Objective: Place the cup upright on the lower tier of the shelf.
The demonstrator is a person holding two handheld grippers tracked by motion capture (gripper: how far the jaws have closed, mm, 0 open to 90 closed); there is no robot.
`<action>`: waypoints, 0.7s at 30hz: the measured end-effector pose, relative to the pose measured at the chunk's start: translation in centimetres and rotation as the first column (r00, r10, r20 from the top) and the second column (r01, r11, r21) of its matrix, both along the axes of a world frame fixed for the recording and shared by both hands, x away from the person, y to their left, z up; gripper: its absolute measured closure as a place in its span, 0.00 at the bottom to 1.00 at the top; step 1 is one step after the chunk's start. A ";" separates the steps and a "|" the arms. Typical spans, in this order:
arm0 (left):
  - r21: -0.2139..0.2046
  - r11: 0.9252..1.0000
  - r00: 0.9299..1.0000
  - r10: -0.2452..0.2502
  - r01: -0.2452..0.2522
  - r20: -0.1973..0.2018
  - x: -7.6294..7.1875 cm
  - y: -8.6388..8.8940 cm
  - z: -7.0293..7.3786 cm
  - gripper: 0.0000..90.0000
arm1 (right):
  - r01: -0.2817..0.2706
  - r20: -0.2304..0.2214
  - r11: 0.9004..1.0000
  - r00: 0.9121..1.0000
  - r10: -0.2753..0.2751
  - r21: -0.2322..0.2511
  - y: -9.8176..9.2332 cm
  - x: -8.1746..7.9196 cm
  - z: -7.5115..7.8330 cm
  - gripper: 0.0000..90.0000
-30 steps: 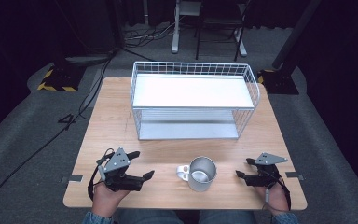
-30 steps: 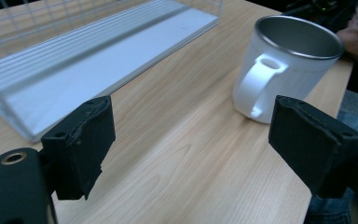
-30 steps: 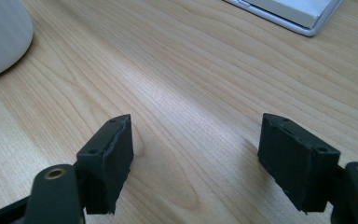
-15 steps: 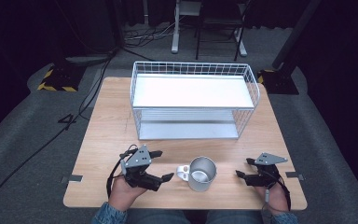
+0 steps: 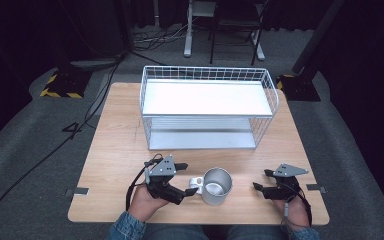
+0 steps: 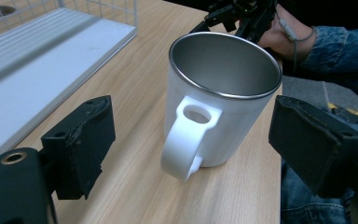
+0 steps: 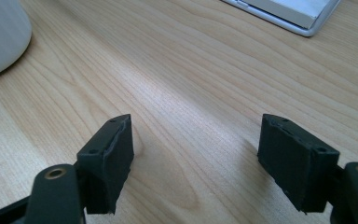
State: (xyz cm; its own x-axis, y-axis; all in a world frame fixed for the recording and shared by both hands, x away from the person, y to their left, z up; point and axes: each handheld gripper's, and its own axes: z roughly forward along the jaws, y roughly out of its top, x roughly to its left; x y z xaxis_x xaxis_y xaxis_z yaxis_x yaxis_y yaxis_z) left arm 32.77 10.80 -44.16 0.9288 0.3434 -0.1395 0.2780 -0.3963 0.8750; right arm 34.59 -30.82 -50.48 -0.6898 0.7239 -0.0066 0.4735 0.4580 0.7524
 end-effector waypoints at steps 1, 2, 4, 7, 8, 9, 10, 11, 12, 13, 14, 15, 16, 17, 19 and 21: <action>0.005 1.000 1.000 -0.002 0.002 -0.003 0.1 -0.1 -0.1 0.17 | 0.000 0.000 1.000 1.000 0.000 0.000 0.0 0.0 0.0 0.30; 0.009 1.000 1.000 -0.004 0.004 -0.004 0.2 -0.2 -0.3 0.17 | 0.000 0.000 1.000 1.000 0.000 0.000 0.0 0.0 0.0 0.30; 0.017 1.000 1.000 -0.006 0.006 -0.019 0.4 -0.4 -0.7 0.18 | 0.002 0.001 1.000 1.000 -0.002 -0.001 0.0 0.0 0.0 0.30; 0.053 0.999 0.999 -0.006 0.007 -0.032 0.7 -0.6 -1.4 0.22 | 0.001 0.004 1.000 1.000 -0.001 -0.005 0.0 0.0 0.0 0.30; 0.059 0.998 0.999 -0.009 0.011 -0.039 0.8 -0.6 -1.6 0.22 | 0.001 0.004 1.000 1.000 -0.001 -0.005 0.0 0.0 0.0 0.30; 0.070 0.997 0.999 -0.018 0.020 -0.040 0.9 -0.6 -1.7 0.28 | 0.004 0.004 1.000 1.000 -0.004 -0.004 0.0 -0.1 0.0 0.30; 0.070 0.997 0.999 -0.018 0.020 -0.040 0.9 -0.6 -1.7 0.32 | 0.004 0.004 1.000 1.000 -0.004 -0.004 0.0 -0.1 0.0 0.30; 0.072 0.997 0.999 -0.025 0.028 -0.039 1.0 -0.6 -1.8 0.32 | 0.003 0.005 1.000 1.000 -0.003 -0.005 0.0 -0.1 0.0 0.30; 0.073 0.997 0.999 -0.030 0.033 -0.037 0.9 -0.7 -1.8 0.35 | 0.004 0.006 1.000 1.000 -0.004 -0.006 0.0 -0.1 0.0 0.30; 0.077 0.996 0.999 -0.034 0.037 -0.036 0.9 -0.8 -1.9 0.37 | 0.003 0.007 1.000 1.000 -0.003 -0.006 0.0 -0.1 0.0 0.30; 0.083 0.996 0.999 -0.039 0.042 -0.034 0.9 -0.8 -1.9 0.39 | 0.003 0.007 1.000 1.000 -0.003 -0.006 0.0 -0.1 0.0 0.30; 0.089 0.995 0.999 -0.044 0.047 -0.032 0.9 -0.9 -1.9 0.41 | 0.003 0.007 1.000 1.000 -0.003 -0.006 0.0 -0.1 0.0 0.30; 0.098 0.994 0.998 -0.045 0.048 -0.034 0.9 -0.9 -2.0 0.42 | 0.004 0.007 1.000 1.000 -0.003 -0.006 0.0 -0.1 0.0 0.30; 0.104 0.993 0.998 -0.044 0.048 -0.035 0.9 -1.0 -2.0 0.43 | 0.004 0.008 1.000 1.000 -0.004 -0.006 0.0 -0.1 0.0 0.30; 0.105 0.993 0.998 -0.051 0.055 -0.037 0.9 -1.1 -2.0 0.45 | 0.004 0.008 1.000 1.000 -0.004 -0.006 0.0 -0.1 0.0 0.30; 0.102 0.993 0.998 -0.054 0.057 -0.031 0.8 -1.1 -1.9 0.49 | 0.004 0.009 1.000 1.000 -0.004 -0.006 0.1 -0.1 0.0 0.30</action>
